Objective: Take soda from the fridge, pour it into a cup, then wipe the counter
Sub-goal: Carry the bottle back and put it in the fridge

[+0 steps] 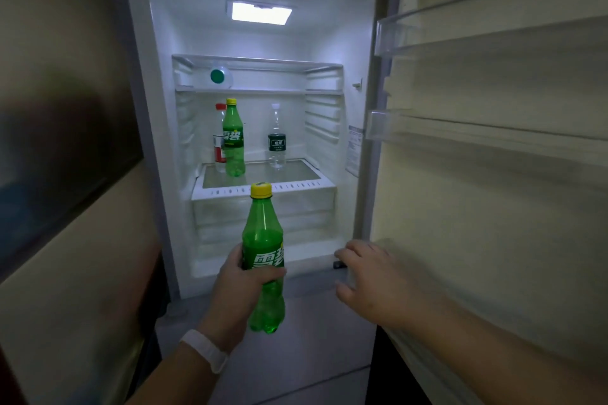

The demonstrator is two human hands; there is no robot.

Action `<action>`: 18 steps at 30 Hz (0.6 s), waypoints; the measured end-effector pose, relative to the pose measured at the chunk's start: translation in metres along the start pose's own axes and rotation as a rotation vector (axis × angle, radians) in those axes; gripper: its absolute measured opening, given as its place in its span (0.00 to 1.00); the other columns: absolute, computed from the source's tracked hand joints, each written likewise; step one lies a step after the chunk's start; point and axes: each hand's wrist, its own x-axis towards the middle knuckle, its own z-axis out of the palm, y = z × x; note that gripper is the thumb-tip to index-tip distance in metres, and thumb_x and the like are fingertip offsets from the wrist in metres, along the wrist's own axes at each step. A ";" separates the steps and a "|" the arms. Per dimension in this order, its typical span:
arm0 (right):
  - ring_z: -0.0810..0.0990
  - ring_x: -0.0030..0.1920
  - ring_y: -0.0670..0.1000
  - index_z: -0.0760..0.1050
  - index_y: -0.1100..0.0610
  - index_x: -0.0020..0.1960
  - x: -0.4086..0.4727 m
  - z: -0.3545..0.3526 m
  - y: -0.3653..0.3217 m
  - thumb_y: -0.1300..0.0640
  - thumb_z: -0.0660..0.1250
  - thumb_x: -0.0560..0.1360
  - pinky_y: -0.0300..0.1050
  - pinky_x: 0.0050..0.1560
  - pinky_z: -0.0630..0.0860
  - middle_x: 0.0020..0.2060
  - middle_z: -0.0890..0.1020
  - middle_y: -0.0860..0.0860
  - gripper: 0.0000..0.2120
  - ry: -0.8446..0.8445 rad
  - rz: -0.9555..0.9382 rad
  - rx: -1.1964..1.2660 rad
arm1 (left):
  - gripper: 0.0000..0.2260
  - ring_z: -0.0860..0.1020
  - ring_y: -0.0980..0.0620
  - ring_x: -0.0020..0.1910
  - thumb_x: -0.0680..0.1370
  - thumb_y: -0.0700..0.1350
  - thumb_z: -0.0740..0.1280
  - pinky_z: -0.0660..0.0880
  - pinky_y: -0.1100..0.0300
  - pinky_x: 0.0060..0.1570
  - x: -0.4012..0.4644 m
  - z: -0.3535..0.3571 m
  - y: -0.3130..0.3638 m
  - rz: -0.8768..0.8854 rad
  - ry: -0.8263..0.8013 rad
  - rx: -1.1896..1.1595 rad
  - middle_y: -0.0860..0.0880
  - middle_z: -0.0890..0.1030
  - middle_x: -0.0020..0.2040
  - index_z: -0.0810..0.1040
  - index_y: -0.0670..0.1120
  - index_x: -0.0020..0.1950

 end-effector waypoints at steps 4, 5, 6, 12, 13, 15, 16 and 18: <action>0.70 0.63 0.51 0.66 0.47 0.69 0.036 0.009 0.002 0.40 0.58 0.73 0.49 0.62 0.67 0.63 0.71 0.46 0.26 0.019 -0.012 0.038 | 0.20 0.82 0.40 0.46 0.65 0.30 0.76 0.81 0.46 0.45 0.039 0.005 0.010 0.037 0.027 0.002 0.43 0.84 0.46 0.80 0.44 0.53; 0.70 0.64 0.51 0.66 0.47 0.69 0.048 0.009 0.004 0.41 0.59 0.74 0.48 0.62 0.67 0.64 0.71 0.46 0.26 0.028 -0.023 0.042 | 0.20 0.82 0.40 0.46 0.65 0.31 0.76 0.81 0.45 0.45 0.050 0.008 0.014 0.053 0.039 0.000 0.42 0.84 0.46 0.80 0.44 0.54; 0.69 0.64 0.51 0.65 0.47 0.70 0.060 0.009 0.005 0.41 0.59 0.74 0.47 0.61 0.67 0.64 0.71 0.46 0.26 0.035 -0.035 0.054 | 0.19 0.83 0.40 0.45 0.65 0.31 0.76 0.81 0.45 0.45 0.060 0.010 0.018 0.071 0.051 0.002 0.43 0.84 0.45 0.80 0.44 0.54; 0.69 0.64 0.53 0.66 0.49 0.71 0.135 0.007 0.009 0.41 0.60 0.75 0.50 0.63 0.69 0.65 0.70 0.48 0.27 0.053 -0.067 0.161 | 0.20 0.83 0.48 0.45 0.66 0.31 0.76 0.80 0.52 0.44 0.126 0.024 0.052 0.193 0.048 0.056 0.47 0.85 0.46 0.80 0.47 0.54; 0.69 0.64 0.53 0.65 0.49 0.71 0.145 0.007 0.010 0.41 0.60 0.75 0.50 0.63 0.69 0.65 0.70 0.48 0.27 0.057 -0.071 0.174 | 0.20 0.83 0.48 0.46 0.66 0.32 0.76 0.80 0.52 0.44 0.139 0.025 0.055 0.207 0.055 0.074 0.47 0.85 0.47 0.80 0.47 0.55; 0.68 0.65 0.51 0.65 0.48 0.72 0.162 0.008 0.012 0.41 0.60 0.75 0.50 0.63 0.69 0.67 0.69 0.47 0.27 0.071 -0.086 0.200 | 0.20 0.83 0.47 0.47 0.66 0.33 0.77 0.80 0.51 0.46 0.161 0.026 0.061 0.224 0.070 0.101 0.47 0.85 0.47 0.80 0.47 0.55; 0.68 0.65 0.51 0.64 0.48 0.72 0.169 0.008 0.012 0.41 0.60 0.75 0.50 0.63 0.69 0.67 0.69 0.47 0.27 0.081 -0.095 0.211 | 0.20 0.83 0.46 0.47 0.66 0.33 0.77 0.80 0.51 0.46 0.171 0.026 0.063 0.234 0.079 0.107 0.47 0.85 0.47 0.80 0.46 0.55; 0.67 0.64 0.50 0.64 0.48 0.72 0.181 0.009 0.012 0.41 0.61 0.75 0.50 0.63 0.69 0.66 0.69 0.45 0.27 0.102 -0.112 0.237 | 0.20 0.83 0.46 0.46 0.66 0.33 0.76 0.80 0.53 0.43 0.186 0.026 0.067 0.249 0.095 0.104 0.47 0.85 0.46 0.80 0.45 0.55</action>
